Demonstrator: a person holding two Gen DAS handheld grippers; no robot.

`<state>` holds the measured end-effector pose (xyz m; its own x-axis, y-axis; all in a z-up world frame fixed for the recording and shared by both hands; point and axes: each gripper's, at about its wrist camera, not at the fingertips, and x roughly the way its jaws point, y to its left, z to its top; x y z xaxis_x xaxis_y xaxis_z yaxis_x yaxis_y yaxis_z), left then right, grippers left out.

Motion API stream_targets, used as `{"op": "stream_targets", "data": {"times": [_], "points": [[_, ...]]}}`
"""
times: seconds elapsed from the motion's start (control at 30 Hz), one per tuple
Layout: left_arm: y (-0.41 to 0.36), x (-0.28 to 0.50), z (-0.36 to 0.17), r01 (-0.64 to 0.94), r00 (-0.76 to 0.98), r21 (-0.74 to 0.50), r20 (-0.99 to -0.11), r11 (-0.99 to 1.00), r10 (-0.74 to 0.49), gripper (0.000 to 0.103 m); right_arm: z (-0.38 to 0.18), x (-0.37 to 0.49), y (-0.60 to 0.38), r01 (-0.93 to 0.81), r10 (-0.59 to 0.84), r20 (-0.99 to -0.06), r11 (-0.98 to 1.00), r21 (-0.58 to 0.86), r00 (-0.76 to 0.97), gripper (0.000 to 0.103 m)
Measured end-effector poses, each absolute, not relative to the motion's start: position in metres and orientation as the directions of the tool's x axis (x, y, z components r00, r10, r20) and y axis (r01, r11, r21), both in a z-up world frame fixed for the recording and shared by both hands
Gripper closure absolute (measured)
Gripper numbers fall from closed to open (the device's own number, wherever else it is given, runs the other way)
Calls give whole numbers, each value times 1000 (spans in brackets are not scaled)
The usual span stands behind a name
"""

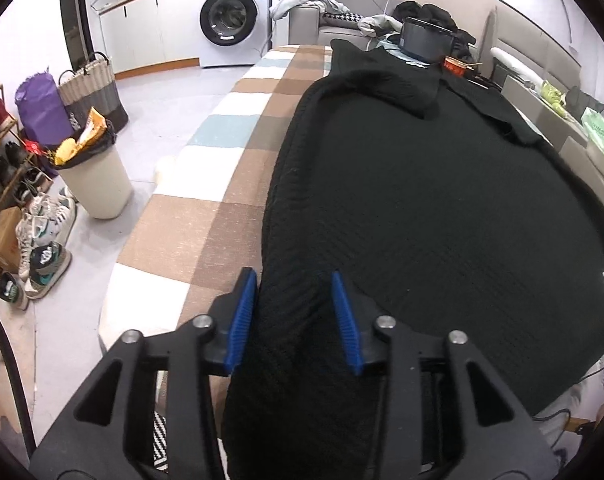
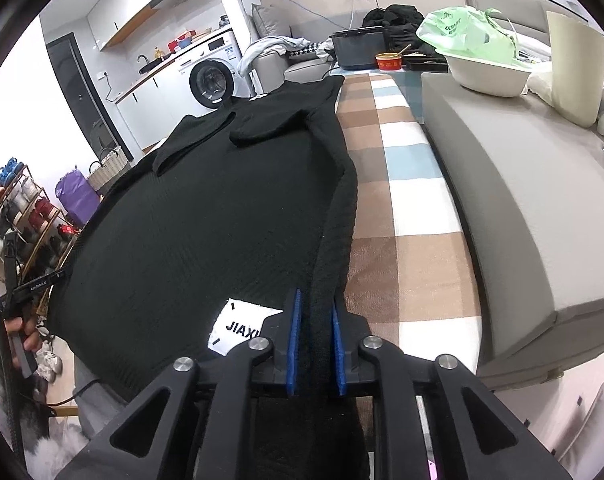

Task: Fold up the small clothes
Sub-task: 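Grasp the sweater side edge with the right gripper while the left gripper grasps the other edge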

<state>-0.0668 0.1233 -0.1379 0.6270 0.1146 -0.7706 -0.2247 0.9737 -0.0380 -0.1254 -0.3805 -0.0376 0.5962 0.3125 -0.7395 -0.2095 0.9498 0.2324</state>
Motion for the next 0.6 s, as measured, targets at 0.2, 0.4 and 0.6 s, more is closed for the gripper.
{"op": "stream_targets", "data": {"times": [0.2,0.4,0.6], "points": [[129,-72,-139,-224,644,-65,-758,973,98,64,-42,-123,-378,-224,326,-748,945,238,579,69],[125,-73,-138,-171,676,-118,-737,978,29,97,-41,-122,-367,-244,308,-745,949,199,592,96],[128,-85,-118,-159,736,-179,-677,971,-5,98,-22,-126,-377,-235,387,-662,921,310,642,98]]}}
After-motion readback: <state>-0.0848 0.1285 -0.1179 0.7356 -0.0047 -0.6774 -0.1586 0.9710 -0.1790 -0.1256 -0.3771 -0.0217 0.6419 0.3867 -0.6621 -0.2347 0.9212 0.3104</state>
